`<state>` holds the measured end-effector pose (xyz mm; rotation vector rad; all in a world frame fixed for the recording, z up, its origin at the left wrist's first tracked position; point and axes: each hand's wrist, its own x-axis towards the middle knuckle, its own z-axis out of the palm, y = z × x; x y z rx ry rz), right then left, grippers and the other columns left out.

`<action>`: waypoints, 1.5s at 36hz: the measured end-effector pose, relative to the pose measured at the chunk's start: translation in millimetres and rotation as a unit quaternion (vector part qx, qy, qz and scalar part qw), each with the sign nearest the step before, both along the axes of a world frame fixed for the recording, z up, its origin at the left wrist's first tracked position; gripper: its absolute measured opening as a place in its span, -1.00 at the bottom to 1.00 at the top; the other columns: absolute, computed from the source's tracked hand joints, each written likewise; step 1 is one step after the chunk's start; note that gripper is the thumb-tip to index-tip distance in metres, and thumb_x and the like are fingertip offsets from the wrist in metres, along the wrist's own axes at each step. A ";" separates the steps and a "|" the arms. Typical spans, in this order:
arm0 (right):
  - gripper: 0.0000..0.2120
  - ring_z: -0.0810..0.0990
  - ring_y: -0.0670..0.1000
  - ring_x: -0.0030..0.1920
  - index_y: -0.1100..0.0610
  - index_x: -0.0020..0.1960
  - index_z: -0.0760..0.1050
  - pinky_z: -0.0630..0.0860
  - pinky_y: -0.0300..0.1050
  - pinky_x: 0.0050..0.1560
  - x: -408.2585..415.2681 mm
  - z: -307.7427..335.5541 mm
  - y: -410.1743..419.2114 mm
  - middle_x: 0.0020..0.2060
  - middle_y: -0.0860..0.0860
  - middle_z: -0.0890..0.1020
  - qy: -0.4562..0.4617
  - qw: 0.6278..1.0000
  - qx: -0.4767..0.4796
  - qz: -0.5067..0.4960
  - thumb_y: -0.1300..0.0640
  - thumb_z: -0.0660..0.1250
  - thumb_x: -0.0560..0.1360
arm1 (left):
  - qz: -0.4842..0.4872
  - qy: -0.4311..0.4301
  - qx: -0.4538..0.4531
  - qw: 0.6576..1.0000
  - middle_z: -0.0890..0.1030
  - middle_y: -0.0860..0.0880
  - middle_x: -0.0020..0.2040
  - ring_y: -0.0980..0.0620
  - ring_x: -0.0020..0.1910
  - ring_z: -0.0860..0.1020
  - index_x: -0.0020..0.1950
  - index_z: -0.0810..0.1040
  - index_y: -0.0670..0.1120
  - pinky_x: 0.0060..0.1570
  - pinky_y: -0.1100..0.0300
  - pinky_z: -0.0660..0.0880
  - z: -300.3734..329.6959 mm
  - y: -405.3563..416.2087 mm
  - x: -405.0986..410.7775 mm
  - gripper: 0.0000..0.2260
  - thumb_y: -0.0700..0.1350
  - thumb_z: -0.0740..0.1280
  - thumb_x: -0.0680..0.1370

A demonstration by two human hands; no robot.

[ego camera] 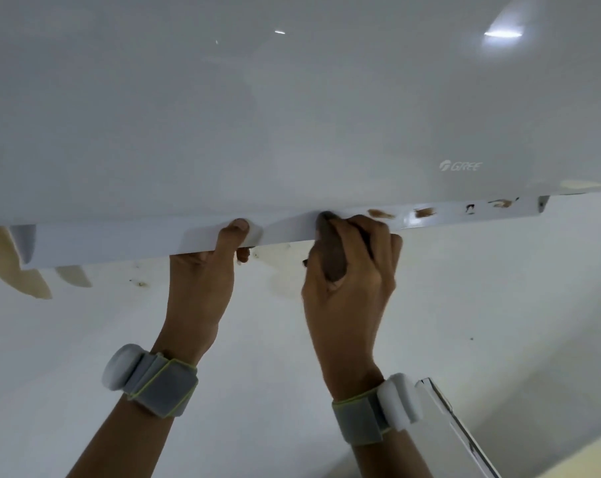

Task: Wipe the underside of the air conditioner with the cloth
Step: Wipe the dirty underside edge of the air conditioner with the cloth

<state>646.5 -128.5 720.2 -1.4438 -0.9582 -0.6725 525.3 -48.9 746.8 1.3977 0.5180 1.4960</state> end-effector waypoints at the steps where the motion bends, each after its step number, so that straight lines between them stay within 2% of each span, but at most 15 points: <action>1: -0.75 0.54 0.14 0.18 0.25 0.25 0.72 0.59 0.08 0.18 -3.5 -1.8 0.3 0.17 0.11 0.67 -0.022 1.000 -0.009 0.014 0.29 0.48 0.59 | -0.003 0.020 -0.001 1.000 0.64 0.20 -0.27 0.08 -0.27 0.57 -0.22 0.62 0.36 0.02 -0.08 0.53 1.3 -0.2 3.8 -0.65 -0.11 0.41 0.59; 5: -0.72 0.55 0.10 0.20 0.23 0.26 0.72 0.64 0.10 0.14 3.7 -13.9 -5.2 0.18 0.09 0.69 -0.040 0.999 -0.017 0.032 0.18 0.41 0.60 | -0.012 0.085 -0.002 0.996 0.69 0.08 -0.26 0.11 -0.19 0.66 -0.24 0.62 0.32 0.24 -0.09 0.57 2.4 -3.1 25.9 -0.73 0.04 0.40 0.63; 8: -0.76 0.52 0.08 0.12 0.22 0.22 0.73 0.66 0.11 0.00 24.8 -8.8 -4.7 0.15 0.06 0.68 0.028 0.999 0.028 -0.008 0.18 0.44 0.60 | -0.010 0.082 0.012 0.997 0.69 0.16 -0.28 0.20 -0.20 0.66 -0.14 0.58 0.19 0.19 0.13 0.58 0.4 -7.0 40.8 -0.79 -0.04 0.33 0.68; 11: -0.78 0.51 0.09 0.08 0.21 0.20 0.73 0.63 0.12 0.01 27.9 1.0 1.5 0.16 0.06 0.68 0.062 0.997 0.041 -0.026 0.26 0.48 0.56 | -0.022 0.074 0.029 0.997 0.67 0.11 -0.27 0.17 -0.21 0.65 -0.03 0.56 0.08 0.09 0.25 0.57 -4.0 -6.5 45.7 -0.87 -0.04 0.28 0.68; 16: -0.72 0.55 0.10 0.17 0.23 0.24 0.73 0.65 0.10 0.10 15.5 -9.9 -6.3 0.17 0.09 0.69 -0.020 1.000 -0.001 0.013 0.14 0.42 0.59 | -0.023 0.073 0.022 0.997 0.67 0.12 -0.27 0.17 -0.18 0.64 -0.20 0.62 0.24 0.16 0.15 0.55 -6.0 -8.0 45.2 -0.71 -0.02 0.27 0.66; 20: -0.78 0.54 0.11 0.09 0.20 0.21 0.74 0.61 0.02 0.03 36.9 -10.2 -14.1 0.13 0.06 0.69 0.001 1.000 -0.008 -0.005 0.20 0.47 0.59 | -0.038 0.072 0.040 0.996 0.62 -0.06 -0.30 0.02 -0.19 0.60 -0.13 0.57 -0.06 0.16 -0.14 0.50 -7.8 -6.7 44.2 -0.74 -0.03 0.25 0.73; 23: -0.81 0.51 0.11 0.03 0.20 0.17 0.74 0.52 -0.12 0.04 42.3 3.2 -6.2 0.11 0.06 0.69 0.057 0.997 0.028 -0.034 0.22 0.46 0.58 | -0.036 0.073 0.042 0.996 0.61 -0.05 -0.30 0.02 -0.20 0.59 -0.13 0.56 -0.04 0.18 -0.20 0.50 -8.5 -6.9 44.2 -0.73 -0.03 0.24 0.73; 25: -0.80 0.52 0.11 0.09 0.22 0.18 0.73 0.57 -0.06 0.08 33.7 5.7 -1.2 0.13 0.08 0.68 0.038 0.999 0.027 -0.015 0.21 0.45 0.58 | -0.033 0.078 0.037 0.996 0.61 0.01 -0.29 0.02 -0.17 0.60 -0.16 0.55 0.06 0.22 -0.21 0.52 -8.8 -5.8 43.6 -0.74 -0.01 0.25 0.72; 28: -0.75 0.54 0.09 0.19 0.24 0.22 0.73 0.65 0.07 0.12 24.8 -3.1 -6.4 0.16 0.09 0.68 -0.025 0.999 -0.010 0.026 0.20 0.45 0.58 | -0.048 0.082 0.035 0.995 0.59 -0.06 -0.33 -0.10 -0.22 0.60 -0.10 0.55 -0.06 0.23 -0.25 0.54 -9.5 -2.4 42.2 -0.74 0.05 0.26 0.69; 31: -0.77 0.56 0.10 0.18 0.23 0.20 0.74 0.64 0.06 0.13 35.6 -5.6 -14.3 0.15 0.09 0.69 -0.045 0.998 -0.023 0.022 0.25 0.52 0.55 | -0.055 0.087 0.031 0.994 0.58 -0.13 -0.35 -0.10 -0.32 0.58 -0.10 0.55 0.01 0.18 -0.27 0.55 -8.3 -3.3 40.8 -0.77 0.04 0.26 0.71; 35: -0.80 0.56 0.13 0.13 0.20 0.16 0.74 0.67 0.13 0.03 40.4 5.7 -8.3 0.13 0.07 0.69 0.006 1.000 0.008 0.001 0.26 0.52 0.54 | -0.064 0.089 0.032 0.993 0.66 -0.09 -0.31 -0.02 -0.34 0.61 0.06 0.62 -0.02 0.16 -0.25 0.56 -6.9 -5.1 39.2 -0.81 0.02 0.26 0.71; 41: -0.78 0.59 0.16 0.18 0.23 0.17 0.75 0.61 0.03 0.18 34.4 1.3 -13.5 0.13 0.11 0.70 -0.053 0.998 -0.017 0.013 0.27 0.51 0.53 | -0.131 0.096 -0.040 0.986 0.74 -0.16 -0.25 -0.15 -0.28 0.72 0.06 0.65 -0.14 -0.28 0.00 0.68 0.7 -11.1 33.3 -0.70 -0.02 0.18 0.73; 46: -0.84 0.58 0.14 0.10 0.19 0.13 0.75 0.60 0.00 0.10 47.8 13.0 -7.9 0.13 0.06 0.72 0.025 0.999 0.030 -0.029 0.25 0.50 0.55 | -0.159 0.120 -0.055 0.978 0.75 -0.18 -0.15 -0.18 -0.24 0.73 0.16 0.64 -0.20 -0.27 -0.05 0.72 2.3 -11.1 29.0 -0.62 0.02 0.13 0.74; 51: -0.78 0.60 0.16 0.15 0.23 0.15 0.75 0.64 0.05 0.13 37.8 0.3 -16.9 0.12 0.11 0.71 -0.055 0.998 -0.021 0.006 0.31 0.55 0.51 | -0.164 0.122 -0.060 0.977 0.74 -0.19 -0.16 -0.17 -0.27 0.71 0.16 0.64 -0.17 -0.31 -0.03 0.70 0.6 -10.4 28.4 -0.63 0.03 0.13 0.73; 54: -0.81 0.61 0.15 0.10 0.20 0.14 0.76 0.58 -0.19 0.13 50.1 2.8 -21.7 0.11 0.06 0.72 -0.024 1.000 -0.012 -0.011 0.27 0.53 0.53 | -0.162 0.116 -0.058 0.978 0.74 -0.20 -0.16 -0.18 -0.27 0.70 0.13 0.65 -0.17 -0.32 -0.06 0.70 -0.4 -10.3 29.6 -0.61 0.05 0.13 0.73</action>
